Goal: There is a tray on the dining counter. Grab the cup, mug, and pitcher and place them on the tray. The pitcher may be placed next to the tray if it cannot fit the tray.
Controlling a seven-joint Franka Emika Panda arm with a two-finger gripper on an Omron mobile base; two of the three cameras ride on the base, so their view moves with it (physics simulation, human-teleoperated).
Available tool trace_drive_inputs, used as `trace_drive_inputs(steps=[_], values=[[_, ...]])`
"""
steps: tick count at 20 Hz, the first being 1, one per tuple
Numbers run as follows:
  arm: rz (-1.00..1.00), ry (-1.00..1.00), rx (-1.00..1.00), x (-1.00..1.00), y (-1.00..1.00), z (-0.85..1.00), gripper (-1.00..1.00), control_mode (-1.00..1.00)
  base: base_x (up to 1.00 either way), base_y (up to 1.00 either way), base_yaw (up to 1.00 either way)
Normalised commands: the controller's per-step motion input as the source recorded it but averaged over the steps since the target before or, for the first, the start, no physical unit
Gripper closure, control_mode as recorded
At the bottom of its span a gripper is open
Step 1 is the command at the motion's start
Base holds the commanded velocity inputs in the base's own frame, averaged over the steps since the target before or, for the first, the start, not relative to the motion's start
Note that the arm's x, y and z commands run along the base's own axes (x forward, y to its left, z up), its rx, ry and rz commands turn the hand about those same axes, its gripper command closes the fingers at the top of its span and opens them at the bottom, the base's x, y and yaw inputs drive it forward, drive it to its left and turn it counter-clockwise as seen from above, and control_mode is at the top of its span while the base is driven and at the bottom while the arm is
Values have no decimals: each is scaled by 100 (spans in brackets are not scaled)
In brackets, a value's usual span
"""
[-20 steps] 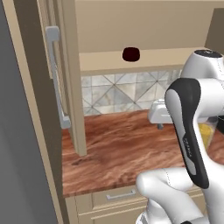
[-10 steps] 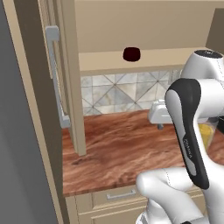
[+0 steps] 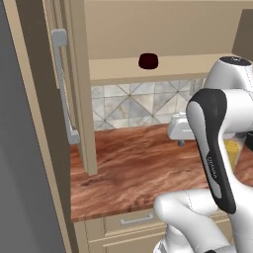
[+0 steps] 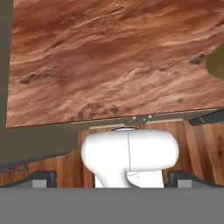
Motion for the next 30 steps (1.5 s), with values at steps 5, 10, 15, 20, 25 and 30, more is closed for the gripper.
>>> trace_drive_inputs(steps=[5, 10, 15, 20, 25, 30], values=[[0, -2, 0, 0, 0, 17, -100, -100, 0, 0, 0], [0, -16, 0, 0, 0, 39, -100, -100, 0, 0, 0], [0, -23, 0, -1, 0, 38, -100, -100, 0, 0, 0], [0, -23, 0, 0, 0, 33, -100, -100, 0, 0, 0], [0, -25, 0, 0, 0, 30, -100, -100, 0, 0, 0], [0, -14, 0, 0, -7, 8, -100, -100, 0, 0, 0]])
